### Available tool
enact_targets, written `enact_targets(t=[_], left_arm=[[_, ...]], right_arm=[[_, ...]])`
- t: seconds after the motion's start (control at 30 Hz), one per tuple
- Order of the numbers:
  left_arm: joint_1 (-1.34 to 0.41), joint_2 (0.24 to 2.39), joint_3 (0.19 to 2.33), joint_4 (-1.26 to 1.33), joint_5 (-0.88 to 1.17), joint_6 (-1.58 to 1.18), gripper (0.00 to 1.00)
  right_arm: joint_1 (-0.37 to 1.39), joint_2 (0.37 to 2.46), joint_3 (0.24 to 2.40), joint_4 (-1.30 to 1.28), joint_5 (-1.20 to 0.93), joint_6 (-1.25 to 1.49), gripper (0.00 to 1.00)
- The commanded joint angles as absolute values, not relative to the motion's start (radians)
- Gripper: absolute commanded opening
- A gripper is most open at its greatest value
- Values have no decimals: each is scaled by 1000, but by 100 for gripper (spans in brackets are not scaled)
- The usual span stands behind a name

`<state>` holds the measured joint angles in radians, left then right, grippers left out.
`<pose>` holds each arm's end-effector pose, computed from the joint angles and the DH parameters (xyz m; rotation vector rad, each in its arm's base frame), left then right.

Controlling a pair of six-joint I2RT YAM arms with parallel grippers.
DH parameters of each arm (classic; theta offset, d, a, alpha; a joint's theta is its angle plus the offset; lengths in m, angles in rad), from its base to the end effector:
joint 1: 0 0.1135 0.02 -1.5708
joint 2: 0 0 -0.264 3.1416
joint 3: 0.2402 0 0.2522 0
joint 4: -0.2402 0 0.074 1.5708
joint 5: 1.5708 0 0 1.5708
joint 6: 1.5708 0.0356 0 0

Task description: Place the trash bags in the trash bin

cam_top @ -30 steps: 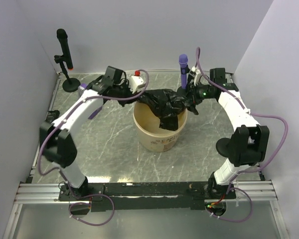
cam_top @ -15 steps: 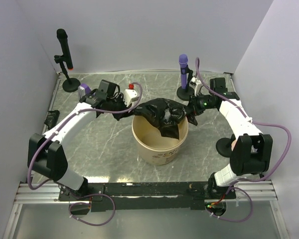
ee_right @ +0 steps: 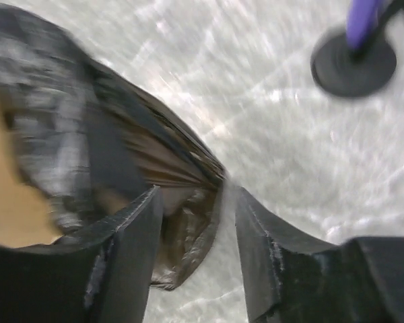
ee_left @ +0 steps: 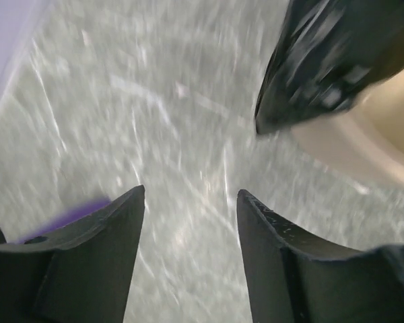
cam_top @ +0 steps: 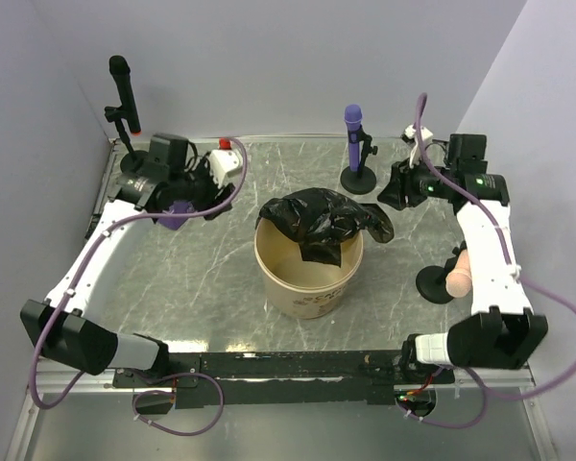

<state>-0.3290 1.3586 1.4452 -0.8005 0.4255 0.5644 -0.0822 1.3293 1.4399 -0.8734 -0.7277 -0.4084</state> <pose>0.2637 -0.1056 0.3829 1.1579 1.9098 -0.3576 0.2675 0.0017 0.3870 -0.6907 2.0534 0.5679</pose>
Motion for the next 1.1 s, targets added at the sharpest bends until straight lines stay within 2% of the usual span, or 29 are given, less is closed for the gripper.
enact_targets(t=[0.0, 0.2, 0.43, 0.5, 0.57, 0.7, 0.8, 0.97, 1.07], left_arm=[[-330, 1391, 1537, -766, 644, 537, 64], [-353, 1560, 1669, -773, 790, 549, 64], [-394, 1666, 1772, -946, 877, 646, 57], [-406, 1664, 1758, -953, 874, 660, 50], [-417, 1657, 1737, -939, 871, 661, 41], [-429, 1643, 1707, -905, 874, 641, 20], [-431, 1629, 1700, -891, 873, 635, 1], [-431, 1553, 1657, -847, 832, 634, 1], [-431, 1468, 1586, -773, 790, 623, 1]], right_arm=[[-63, 1301, 1468, -824, -903, -388, 58], [64, 1377, 1511, -850, -943, -402, 65], [140, 1413, 1534, -885, -936, -431, 65], [156, 1407, 1526, -879, -920, -452, 61], [176, 1398, 1517, -861, -881, -466, 51], [221, 1378, 1511, -828, -783, -514, 23], [250, 1358, 1514, -819, -730, -551, 16], [265, 1254, 1465, -750, -690, -601, 10], [276, 1155, 1392, -681, -669, -635, 15]])
